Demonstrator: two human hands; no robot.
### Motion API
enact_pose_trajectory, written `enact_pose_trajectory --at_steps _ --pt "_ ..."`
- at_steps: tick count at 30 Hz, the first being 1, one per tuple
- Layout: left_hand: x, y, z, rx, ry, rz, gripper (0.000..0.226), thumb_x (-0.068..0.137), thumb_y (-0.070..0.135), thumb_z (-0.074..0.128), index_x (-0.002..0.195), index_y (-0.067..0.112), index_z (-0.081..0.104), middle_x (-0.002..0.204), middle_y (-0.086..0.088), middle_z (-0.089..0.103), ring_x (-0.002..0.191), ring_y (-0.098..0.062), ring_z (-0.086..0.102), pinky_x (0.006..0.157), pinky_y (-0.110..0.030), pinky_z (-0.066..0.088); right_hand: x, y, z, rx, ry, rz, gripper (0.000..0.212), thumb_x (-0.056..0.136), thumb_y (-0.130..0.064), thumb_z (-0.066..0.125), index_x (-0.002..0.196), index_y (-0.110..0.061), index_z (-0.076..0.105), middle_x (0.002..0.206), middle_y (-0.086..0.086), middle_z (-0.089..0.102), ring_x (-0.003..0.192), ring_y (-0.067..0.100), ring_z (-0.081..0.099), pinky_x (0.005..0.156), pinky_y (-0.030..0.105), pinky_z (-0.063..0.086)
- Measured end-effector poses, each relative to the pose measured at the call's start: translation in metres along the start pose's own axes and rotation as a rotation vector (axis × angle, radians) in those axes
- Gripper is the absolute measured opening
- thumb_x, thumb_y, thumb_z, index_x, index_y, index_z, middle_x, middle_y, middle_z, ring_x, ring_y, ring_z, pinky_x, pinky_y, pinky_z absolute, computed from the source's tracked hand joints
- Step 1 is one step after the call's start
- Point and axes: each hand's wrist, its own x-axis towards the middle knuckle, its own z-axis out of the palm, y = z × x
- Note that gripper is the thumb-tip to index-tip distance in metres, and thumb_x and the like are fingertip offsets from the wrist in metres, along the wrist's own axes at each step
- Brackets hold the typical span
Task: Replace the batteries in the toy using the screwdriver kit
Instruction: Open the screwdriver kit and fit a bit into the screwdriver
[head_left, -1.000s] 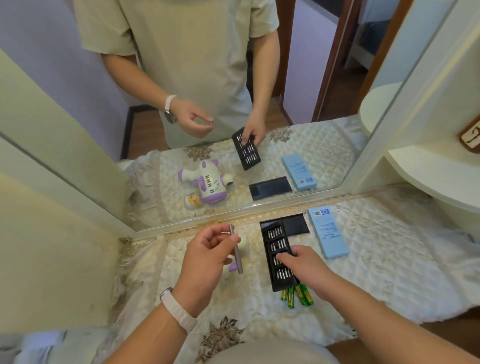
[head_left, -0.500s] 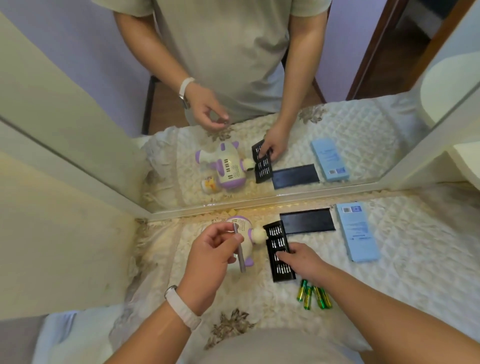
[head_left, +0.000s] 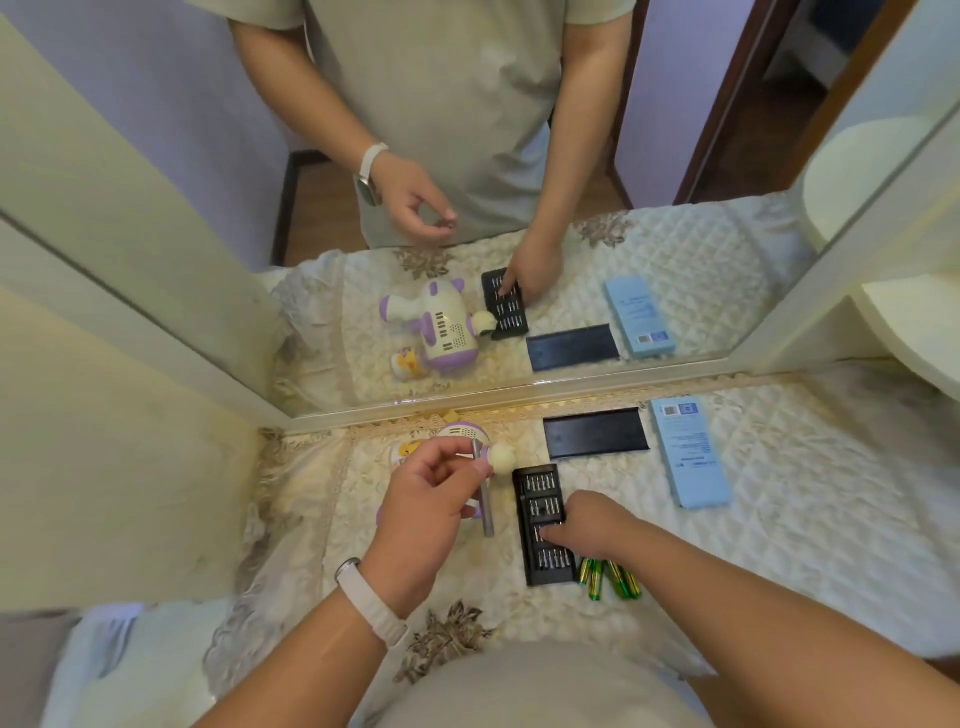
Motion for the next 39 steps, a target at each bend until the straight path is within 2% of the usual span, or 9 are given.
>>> enact_pose_trajectory --at_steps 4,6,8,10,14,19,25,32,39 --pt "-0.013 0.0 -0.007 -0.003 0.015 0.016 0.013 0.089 0.004 0.065 0.099 0.013 0.066 0.082 -0.006 0.07 0.062 -0.007 0.064 0.062 -0.026 0.047 -0.011 0.002 0.003 0.098 0.15 0.042 0.028 0.091 -0.039 0.054 0.083 -0.013 0.057 0.081 0.003 0.064 0.077 0.021 0.061 0.063 0.03 0.046" --pt "-0.019 0.0 -0.01 -0.009 0.023 0.025 0.015 0.09 0.003 0.064 0.101 0.011 0.065 0.083 -0.007 0.069 0.061 -0.007 0.065 0.062 -0.026 0.046 -0.021 0.004 0.001 0.31 0.203 0.073 0.021 0.092 -0.028 0.052 0.087 -0.009 0.059 0.084 0.007 0.065 0.078 0.022 0.062 0.07 0.033 0.05" --pt "-0.023 0.0 -0.011 -0.024 0.025 0.032 0.015 0.09 0.002 0.064 0.103 0.01 0.064 0.082 -0.006 0.068 0.059 -0.007 0.066 0.061 -0.027 0.046 -0.032 0.007 -0.002 0.578 0.208 0.123 0.013 0.091 -0.016 0.048 0.087 -0.009 0.059 0.082 0.007 0.06 0.073 0.022 0.057 0.069 0.035 0.051" --pt "-0.026 0.0 -0.01 -0.035 0.018 0.034 0.014 0.09 0.002 0.064 0.102 0.009 0.064 0.078 -0.003 0.069 0.058 -0.007 0.066 0.061 -0.027 0.045 -0.043 0.011 -0.007 0.807 0.195 0.16 0.018 0.09 -0.003 0.043 0.093 -0.007 0.06 0.082 0.01 0.057 0.071 0.021 0.054 0.066 0.034 0.049" --pt "-0.026 -0.001 -0.003 -0.021 -0.001 0.036 0.011 0.089 0.007 0.067 0.098 0.015 0.067 0.082 -0.004 0.071 0.069 -0.014 0.062 0.059 -0.024 0.047 -0.069 0.013 -0.018 1.176 0.226 0.062 0.03 0.087 0.018 0.037 0.096 0.0 0.06 0.09 0.018 0.059 0.077 0.023 0.06 0.068 0.029 0.051" --pt "-0.026 0.001 0.009 -0.015 -0.05 0.035 0.011 0.09 0.007 0.066 0.095 0.017 0.067 0.087 -0.01 0.068 0.075 -0.021 0.06 0.058 -0.021 0.047 -0.098 0.008 -0.028 1.378 0.232 -0.057 0.029 0.089 0.021 0.042 0.099 0.002 0.061 0.103 0.02 0.065 0.093 0.027 0.069 0.071 0.025 0.055" --pt "-0.027 0.004 0.015 -0.01 -0.076 0.056 0.011 0.089 0.008 0.067 0.099 0.014 0.067 0.088 -0.012 0.069 0.071 -0.014 0.062 0.063 -0.027 0.047 -0.123 -0.008 -0.04 1.388 0.204 -0.213 0.029 0.094 0.012 0.048 0.115 -0.005 0.057 0.105 0.019 0.072 0.098 0.025 0.071 0.077 0.025 0.058" --pt "-0.03 0.007 0.015 0.003 -0.091 0.086 0.012 0.09 0.008 0.066 0.099 0.016 0.068 0.094 -0.021 0.069 0.077 -0.014 0.062 0.066 -0.028 0.049 -0.143 -0.032 -0.053 1.164 0.166 -0.341 0.03 0.098 0.001 0.05 0.12 -0.019 0.049 0.092 0.016 0.075 0.084 0.024 0.073 0.064 0.025 0.055" --pt "-0.031 0.007 0.007 0.022 -0.074 0.093 0.013 0.089 0.007 0.067 0.096 0.018 0.068 0.094 -0.022 0.069 0.077 -0.018 0.06 0.061 -0.021 0.049 -0.152 -0.049 -0.057 0.916 0.162 -0.382 0.009 0.098 -0.008 0.054 0.1 -0.005 0.046 0.08 0.02 0.073 0.068 0.027 0.069 0.048 0.026 0.047"
